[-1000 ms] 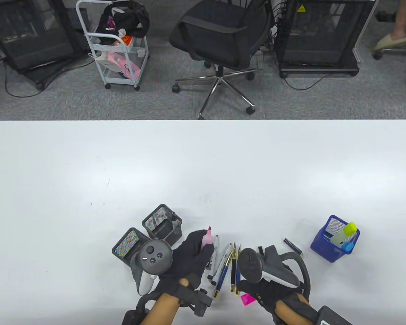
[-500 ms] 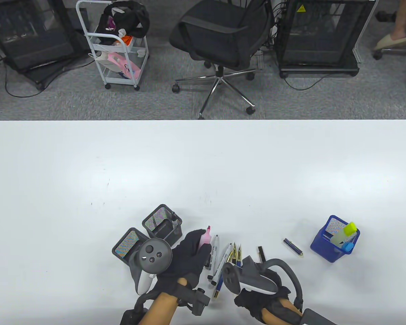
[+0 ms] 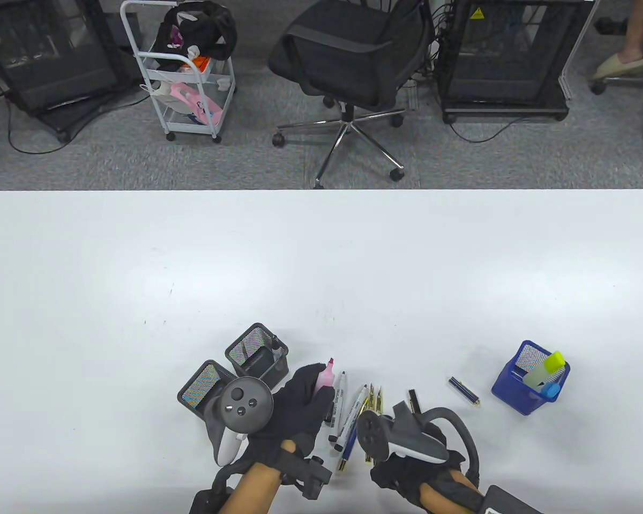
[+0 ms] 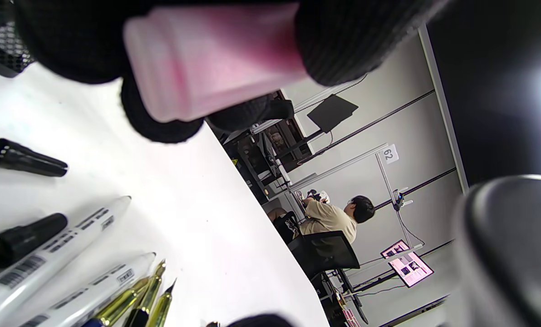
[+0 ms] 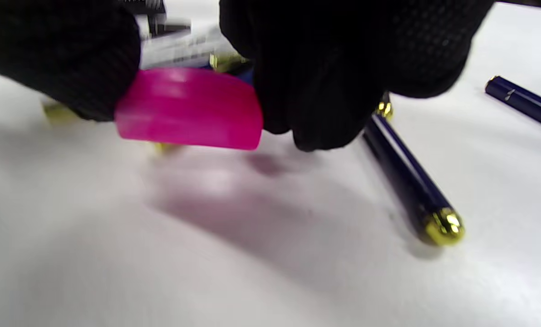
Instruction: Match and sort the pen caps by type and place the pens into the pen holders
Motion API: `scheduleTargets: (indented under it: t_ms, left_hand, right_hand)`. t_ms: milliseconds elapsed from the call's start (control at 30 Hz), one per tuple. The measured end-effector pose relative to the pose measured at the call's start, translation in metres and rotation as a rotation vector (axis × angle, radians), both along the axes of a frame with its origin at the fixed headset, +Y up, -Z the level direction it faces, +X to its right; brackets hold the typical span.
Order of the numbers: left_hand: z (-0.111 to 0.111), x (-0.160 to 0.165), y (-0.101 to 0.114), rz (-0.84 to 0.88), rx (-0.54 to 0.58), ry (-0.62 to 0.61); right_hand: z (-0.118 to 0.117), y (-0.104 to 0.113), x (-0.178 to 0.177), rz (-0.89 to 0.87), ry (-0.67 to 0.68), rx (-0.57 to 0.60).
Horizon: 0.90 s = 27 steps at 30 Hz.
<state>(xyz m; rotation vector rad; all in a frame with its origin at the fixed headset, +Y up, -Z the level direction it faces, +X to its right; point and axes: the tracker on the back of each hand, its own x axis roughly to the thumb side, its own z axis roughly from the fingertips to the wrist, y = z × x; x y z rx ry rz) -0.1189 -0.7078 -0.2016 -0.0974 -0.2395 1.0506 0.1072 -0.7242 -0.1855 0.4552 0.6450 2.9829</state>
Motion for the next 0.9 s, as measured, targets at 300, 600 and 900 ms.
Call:
scheduleTargets:
  t_ms: [300,600,900]
  left_hand:
    - [0.003,0.019,0.001,-0.044,-0.008,-0.154]
    - [0.012,0.046,0.002,-0.019,-0.003,-0.355]
    - [0.008,0.041,-0.003,0.042,-0.046,-0.358]
  right_hand:
    - [-0.033,0.042,0.093,-0.904,-0.257,0.02]
    - [-0.042,0.036,0.104,-1.078,-0.25,0.008]
    - [-0.042,0.036,0.091,-1.235,-0.171,-0.083]
